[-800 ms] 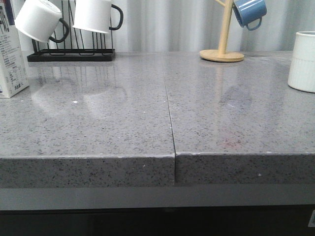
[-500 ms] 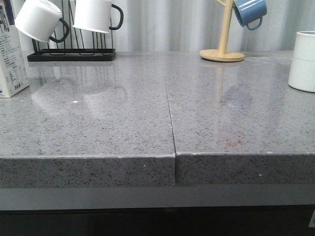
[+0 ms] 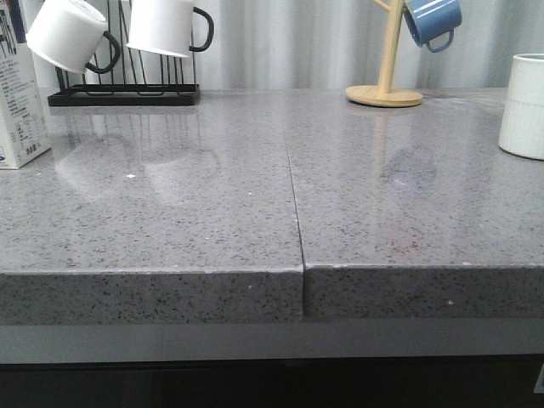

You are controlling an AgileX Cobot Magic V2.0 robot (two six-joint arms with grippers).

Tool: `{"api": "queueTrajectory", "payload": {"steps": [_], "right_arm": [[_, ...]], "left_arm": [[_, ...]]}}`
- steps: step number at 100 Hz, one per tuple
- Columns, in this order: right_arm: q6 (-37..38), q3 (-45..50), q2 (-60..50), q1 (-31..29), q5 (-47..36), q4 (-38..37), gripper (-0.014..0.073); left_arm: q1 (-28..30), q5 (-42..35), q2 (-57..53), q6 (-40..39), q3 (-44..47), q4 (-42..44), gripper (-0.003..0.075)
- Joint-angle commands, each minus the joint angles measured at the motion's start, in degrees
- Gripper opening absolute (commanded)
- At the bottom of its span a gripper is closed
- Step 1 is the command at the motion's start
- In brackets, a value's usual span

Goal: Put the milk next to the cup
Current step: 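Reach the right gripper toward the white HOME mug's handle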

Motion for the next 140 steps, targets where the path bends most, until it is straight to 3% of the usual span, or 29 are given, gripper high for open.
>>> {"api": "queueTrajectory", "payload": {"steps": [1,24,45,55,67,74,110,121,140], "right_arm": [[-0.3,-5.4,6.4,-0.2,-3.7,-0.2,-0.012],[-0.3,-8.6,15.6,-0.1,-7.4,-0.2,-0.012],[-0.4,-8.6,17.8,-0.1,-5.1,-0.7,-0.0096],[-0.4,-8.6,18.3,-0.2,-3.3,-1.9,0.0031],[-0.4,-8.6,18.4,-0.2,-4.0,-1.9,0.029],[-0.4,-8.6,18.4,-0.4,-5.4,-2.2,0.0377],[-0.3,-8.6,27.1,-13.2,-17.8,2.7,0.0346],[-0.3,-8.6,33.4,-14.7,-22.8,2.7,0.0346],[-0.3,-8.6,44.1,-14.9,-38.2,2.7,0.0346]], "left_arm": [[0.2,-4.5,-1.9,-0.4,2.9,-0.4,-0.0021],[0.2,-4.5,-1.9,-0.4,2.9,-0.4,-0.0021],[0.2,-4.5,-1.9,-0.4,2.9,-0.4,-0.0021],[0.2,-4.5,-1.9,-0.4,2.9,-0.4,-0.0021],[0.2,-4.5,-1.9,-0.4,2.9,-0.4,-0.0021],[0.2,-4.5,-1.9,-0.4,2.9,-0.4,-0.0021],[0.2,-4.5,-1.9,-0.4,2.9,-0.4,-0.0021],[0.2,-4.5,-1.9,-0.4,2.9,-0.4,-0.002],[0.2,-4.5,-1.9,-0.4,2.9,-0.4,-0.0021]]}}
